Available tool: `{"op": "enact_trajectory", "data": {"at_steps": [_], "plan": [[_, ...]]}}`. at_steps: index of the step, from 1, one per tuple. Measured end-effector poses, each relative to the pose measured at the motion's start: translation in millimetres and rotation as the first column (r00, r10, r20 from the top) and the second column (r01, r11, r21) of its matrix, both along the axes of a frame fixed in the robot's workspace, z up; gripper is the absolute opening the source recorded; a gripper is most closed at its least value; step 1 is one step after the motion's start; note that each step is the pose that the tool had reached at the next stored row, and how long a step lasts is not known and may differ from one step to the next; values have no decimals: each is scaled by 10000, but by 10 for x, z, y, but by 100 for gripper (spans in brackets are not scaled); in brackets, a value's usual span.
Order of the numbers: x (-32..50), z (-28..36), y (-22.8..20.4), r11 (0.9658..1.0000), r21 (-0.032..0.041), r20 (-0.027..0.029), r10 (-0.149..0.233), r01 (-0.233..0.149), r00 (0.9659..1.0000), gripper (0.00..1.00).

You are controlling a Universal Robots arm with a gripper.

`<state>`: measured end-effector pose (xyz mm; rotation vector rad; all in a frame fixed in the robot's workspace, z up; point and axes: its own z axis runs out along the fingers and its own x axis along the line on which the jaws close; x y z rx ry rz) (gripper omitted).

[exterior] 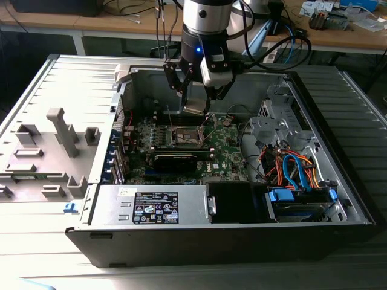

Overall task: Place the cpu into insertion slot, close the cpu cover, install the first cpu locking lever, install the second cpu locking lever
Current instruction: 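Place the cpu into insertion slot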

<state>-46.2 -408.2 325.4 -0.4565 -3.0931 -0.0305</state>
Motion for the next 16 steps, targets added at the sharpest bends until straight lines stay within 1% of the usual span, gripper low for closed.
{"op": "enact_trajectory", "data": {"at_steps": [12,16], "plan": [[0,-3,0,9999,0,1,-136,136,9999,55],[0,-6,0,9997,0,1,-261,261,9997,55]]}}
